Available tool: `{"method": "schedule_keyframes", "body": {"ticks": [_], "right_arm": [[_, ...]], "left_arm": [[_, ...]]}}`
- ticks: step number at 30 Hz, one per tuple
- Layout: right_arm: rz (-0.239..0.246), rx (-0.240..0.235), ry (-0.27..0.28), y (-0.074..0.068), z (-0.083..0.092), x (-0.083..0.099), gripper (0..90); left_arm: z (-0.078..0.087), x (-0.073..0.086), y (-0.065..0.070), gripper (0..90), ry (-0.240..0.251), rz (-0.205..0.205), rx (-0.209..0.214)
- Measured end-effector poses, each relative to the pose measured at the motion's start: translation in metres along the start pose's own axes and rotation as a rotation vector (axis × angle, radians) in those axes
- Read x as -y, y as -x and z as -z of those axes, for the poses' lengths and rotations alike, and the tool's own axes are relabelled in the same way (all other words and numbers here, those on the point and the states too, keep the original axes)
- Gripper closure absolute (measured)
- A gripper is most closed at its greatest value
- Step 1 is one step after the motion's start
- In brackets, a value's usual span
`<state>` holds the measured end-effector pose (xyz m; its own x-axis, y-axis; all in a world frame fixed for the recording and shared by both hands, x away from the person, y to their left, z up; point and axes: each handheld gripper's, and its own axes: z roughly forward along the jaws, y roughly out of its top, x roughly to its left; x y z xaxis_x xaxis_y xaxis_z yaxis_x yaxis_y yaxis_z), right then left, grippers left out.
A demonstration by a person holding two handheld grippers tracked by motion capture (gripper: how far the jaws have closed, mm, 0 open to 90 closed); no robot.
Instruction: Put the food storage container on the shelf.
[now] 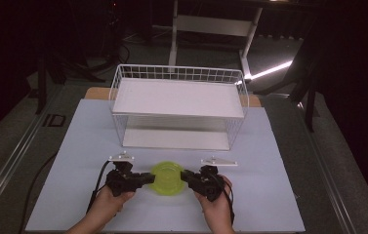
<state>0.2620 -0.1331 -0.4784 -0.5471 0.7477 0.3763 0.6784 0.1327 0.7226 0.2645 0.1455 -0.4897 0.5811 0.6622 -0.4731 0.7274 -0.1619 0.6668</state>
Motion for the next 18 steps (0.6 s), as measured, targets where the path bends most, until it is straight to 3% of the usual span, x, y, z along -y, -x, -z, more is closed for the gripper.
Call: {"method": "schedule_keyframes", "body": {"ticks": [8, 12, 18], "right_arm": [[0.017, 0.022, 0.046, 0.005, 0.002, -0.019, 79.3], [0.012, 0.040, 0.057, 0.011, 0.000, -0.027, 79.1], [-0.006, 0.061, 0.072, 0.020, -0.007, -0.036, 79.2]], "left_arm": [[-0.001, -0.018, 0.000, 81.6, 0.085, -0.041, -0.017], [-0.006, -0.027, 0.000, 81.7, 0.124, -0.074, -0.045], [-0.016, -0.034, -0.003, 81.6, 0.183, -0.074, -0.092]]}}
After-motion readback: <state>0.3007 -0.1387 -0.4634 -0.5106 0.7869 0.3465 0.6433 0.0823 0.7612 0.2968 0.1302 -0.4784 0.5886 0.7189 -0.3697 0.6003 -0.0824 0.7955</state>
